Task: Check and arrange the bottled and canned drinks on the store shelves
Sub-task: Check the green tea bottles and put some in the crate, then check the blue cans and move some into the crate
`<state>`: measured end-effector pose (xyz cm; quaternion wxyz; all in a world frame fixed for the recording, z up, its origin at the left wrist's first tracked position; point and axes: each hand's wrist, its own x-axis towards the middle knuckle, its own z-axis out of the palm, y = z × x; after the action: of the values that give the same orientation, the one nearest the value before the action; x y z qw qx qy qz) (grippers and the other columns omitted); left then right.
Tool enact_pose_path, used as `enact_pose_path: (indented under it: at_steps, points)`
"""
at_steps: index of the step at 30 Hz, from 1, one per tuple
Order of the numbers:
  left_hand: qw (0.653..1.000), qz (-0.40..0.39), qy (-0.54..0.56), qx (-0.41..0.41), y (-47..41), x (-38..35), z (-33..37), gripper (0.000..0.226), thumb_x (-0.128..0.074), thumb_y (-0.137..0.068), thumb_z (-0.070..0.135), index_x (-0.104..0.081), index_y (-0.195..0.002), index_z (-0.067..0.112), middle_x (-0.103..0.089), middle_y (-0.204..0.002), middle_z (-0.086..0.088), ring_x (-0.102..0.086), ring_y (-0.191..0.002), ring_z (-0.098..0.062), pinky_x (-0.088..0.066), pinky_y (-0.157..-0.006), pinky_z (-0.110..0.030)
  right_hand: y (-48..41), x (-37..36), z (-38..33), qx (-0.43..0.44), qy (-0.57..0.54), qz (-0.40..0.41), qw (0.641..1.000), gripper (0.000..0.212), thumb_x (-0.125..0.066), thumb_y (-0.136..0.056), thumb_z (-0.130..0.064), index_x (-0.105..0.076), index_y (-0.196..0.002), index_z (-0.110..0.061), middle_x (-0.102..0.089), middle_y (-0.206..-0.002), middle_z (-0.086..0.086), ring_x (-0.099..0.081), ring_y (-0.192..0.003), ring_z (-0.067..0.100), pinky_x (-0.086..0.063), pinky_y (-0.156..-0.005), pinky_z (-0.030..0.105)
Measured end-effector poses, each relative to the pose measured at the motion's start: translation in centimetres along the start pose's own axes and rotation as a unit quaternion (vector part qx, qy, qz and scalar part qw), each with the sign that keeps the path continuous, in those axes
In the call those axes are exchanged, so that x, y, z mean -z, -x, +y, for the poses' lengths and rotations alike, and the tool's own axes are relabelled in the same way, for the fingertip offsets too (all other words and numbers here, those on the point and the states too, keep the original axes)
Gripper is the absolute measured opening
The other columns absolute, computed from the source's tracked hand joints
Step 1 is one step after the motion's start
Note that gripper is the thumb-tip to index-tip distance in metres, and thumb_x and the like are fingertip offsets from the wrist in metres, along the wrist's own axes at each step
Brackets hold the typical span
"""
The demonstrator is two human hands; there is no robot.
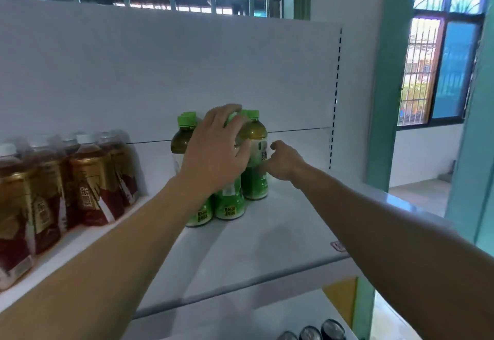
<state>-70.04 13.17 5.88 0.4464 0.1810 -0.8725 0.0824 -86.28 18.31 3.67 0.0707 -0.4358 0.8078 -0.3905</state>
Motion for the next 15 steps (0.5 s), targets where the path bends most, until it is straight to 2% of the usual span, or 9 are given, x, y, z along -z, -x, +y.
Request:
enact_pose_path:
  at_steps: [3,5,8,10,11,13,15]
  points:
    - [0.989,-0.038,0.119,0.073,2.6,1.6,4.1,0.021,-0.055,-0.097,0.031,-0.058,-0.118,0.030,-0.061,-0.107,0.014,-0.057,-0.091,-0.002,-0.051,-0.081,-0.026,3.0,1.7,0.0,0.011,0.036,0.003,0.999,0.066,-0.072,-0.090,-0.027,-0.042,-0.147,-0.012,-0.056,-0.140,0.010,-0.054,-0.124,0.029,-0.048,-0.102,0.041]
    - [0.966,-0.085,0.213,0.117,5.0,2.6,7.1,0.012,-0.056,-0.098,0.033,-0.059,-0.108,0.035,-0.061,-0.096,0.019,-0.058,-0.082,0.002,-0.049,-0.072,-0.019,5.3,2.8,0.2,0.018,0.067,0.012,0.998,0.060,-0.068,-0.091,-0.029,-0.047,-0.145,-0.014,-0.057,-0.138,0.007,-0.054,-0.123,0.027,-0.048,-0.097,0.035]
    - [0.911,-0.168,0.353,0.136,10.4,3.5,10.5,0.008,-0.056,-0.096,0.035,-0.062,-0.097,0.040,-0.067,-0.092,0.018,-0.062,-0.082,-0.002,-0.055,-0.069,-0.021,8.5,4.0,1.5,0.037,0.062,0.026,0.997,0.051,-0.068,-0.091,-0.030,-0.054,-0.138,-0.017,-0.062,-0.131,0.002,-0.057,-0.119,0.024,-0.049,-0.098,0.036]
    - [0.869,-0.238,0.409,0.146,14.6,3.4,12.3,0.010,-0.055,-0.095,0.034,-0.064,-0.093,0.041,-0.068,-0.089,0.019,-0.063,-0.079,-0.003,-0.053,-0.066,-0.017,10.7,4.2,2.9,0.043,0.022,0.030,0.998,0.043,-0.072,-0.090,-0.031,-0.060,-0.129,-0.018,-0.067,-0.115,-0.001,-0.061,-0.109,0.022,-0.051,-0.094,0.036]
    - [0.855,-0.270,0.415,0.156,16.5,2.8,13.0,0.010,-0.056,-0.094,0.034,-0.064,-0.092,0.040,-0.069,-0.088,0.020,-0.063,-0.078,-0.003,-0.051,-0.065,-0.015,11.9,4.2,3.7,0.049,0.000,0.031,0.998,0.036,-0.073,-0.090,-0.030,-0.063,-0.122,-0.018,-0.067,-0.105,-0.003,-0.062,-0.101,0.020,-0.051,-0.086,0.031]
    - [0.849,-0.313,0.387,0.178,19.8,0.6,13.8,0.008,-0.059,-0.094,0.035,-0.065,-0.090,0.039,-0.069,-0.086,0.019,-0.064,-0.077,-0.003,-0.052,-0.068,-0.017,14.4,4.0,5.3,0.061,-0.033,0.043,0.997,0.019,-0.074,-0.090,-0.027,-0.065,-0.106,-0.021,-0.064,-0.088,-0.009,-0.061,-0.083,0.015,-0.047,-0.068,0.021]
    - [0.846,-0.347,0.347,0.211,22.5,-2.3,13.8,0.007,-0.060,-0.094,0.035,-0.065,-0.090,0.038,-0.068,-0.086,0.018,-0.064,-0.079,-0.003,-0.052,-0.072,-0.022,17.3,3.9,6.9,0.065,-0.070,0.054,0.994,0.012,-0.074,-0.089,-0.026,-0.066,-0.097,-0.024,-0.066,-0.084,-0.010,-0.064,-0.073,0.015,-0.050,-0.064,0.024]
